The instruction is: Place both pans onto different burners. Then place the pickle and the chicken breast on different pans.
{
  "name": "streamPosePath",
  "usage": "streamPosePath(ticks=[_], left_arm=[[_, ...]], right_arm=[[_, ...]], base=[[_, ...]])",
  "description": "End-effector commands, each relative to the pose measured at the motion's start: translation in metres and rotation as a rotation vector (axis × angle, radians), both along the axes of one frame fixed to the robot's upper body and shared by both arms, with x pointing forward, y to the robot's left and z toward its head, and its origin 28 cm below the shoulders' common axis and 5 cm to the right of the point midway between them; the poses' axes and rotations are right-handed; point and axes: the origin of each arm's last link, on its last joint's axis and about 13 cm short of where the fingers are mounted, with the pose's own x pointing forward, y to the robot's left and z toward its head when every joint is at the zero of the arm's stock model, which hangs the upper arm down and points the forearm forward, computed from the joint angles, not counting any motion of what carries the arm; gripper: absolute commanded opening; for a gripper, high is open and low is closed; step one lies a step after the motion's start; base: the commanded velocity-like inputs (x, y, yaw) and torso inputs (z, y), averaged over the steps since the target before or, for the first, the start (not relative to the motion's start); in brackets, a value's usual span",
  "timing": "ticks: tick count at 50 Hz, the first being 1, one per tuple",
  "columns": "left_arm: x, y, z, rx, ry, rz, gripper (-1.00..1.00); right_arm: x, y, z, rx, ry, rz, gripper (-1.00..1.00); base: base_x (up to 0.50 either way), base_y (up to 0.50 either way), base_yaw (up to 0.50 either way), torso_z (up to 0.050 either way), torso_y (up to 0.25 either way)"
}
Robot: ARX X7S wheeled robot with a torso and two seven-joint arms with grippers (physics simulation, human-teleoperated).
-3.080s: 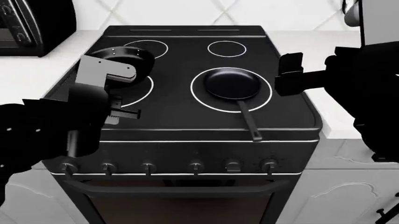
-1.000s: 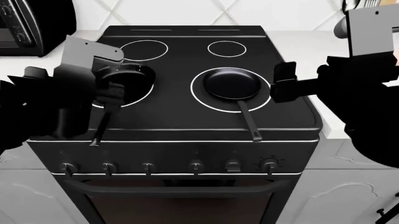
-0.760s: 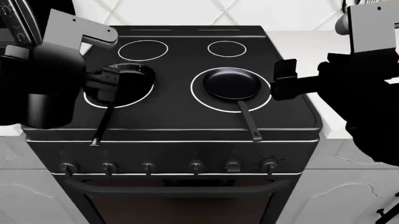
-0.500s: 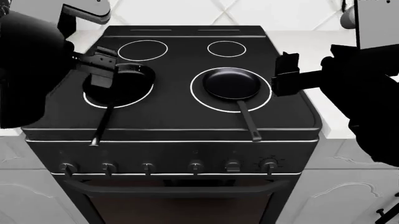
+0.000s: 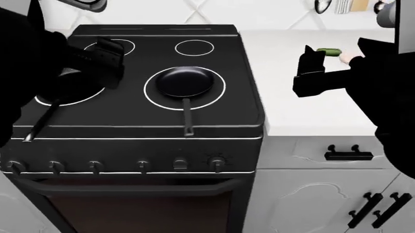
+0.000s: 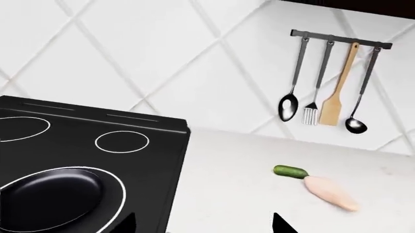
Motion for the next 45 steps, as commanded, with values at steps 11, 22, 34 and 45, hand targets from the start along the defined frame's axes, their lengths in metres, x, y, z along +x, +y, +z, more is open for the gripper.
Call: streamPosePath(ticks=[11,22,34,45], left_arm=[[-0.0042,-0.0026,-0.0007,0.001,-0.018,-0.036,1.00],[-0.0044,-0.0036,0.0012,0.005,-0.022,-0.039,1.00],[-0.0042,-0.0040,0.0018,0.005,-0.022,-0.040,1.00],[-0.0033,-0.0049,0.0001,0.006,-0.018,-0.044,1.00]], right_arm=[[-0.0015,-0.0062,-0.0016,0.018,-0.036,-0.036,1.00],[-0.0022,-0.0071,-0.0008,0.027,-0.030,-0.054,1.00],[-0.0020,-0.0089,-0.0022,0.023,-0.029,-0.068,1.00],[-0.0017,-0.0096,-0.0027,0.021,-0.030,-0.072,1.00]], base=[[0.30,-0.50,0.00,0.000,0.000],[0.07,-0.50,0.00,0.000,0.000],[0.00,-0.50,0.00,0.000,0.000],[0.00,-0.50,0.00,0.001,0.000]])
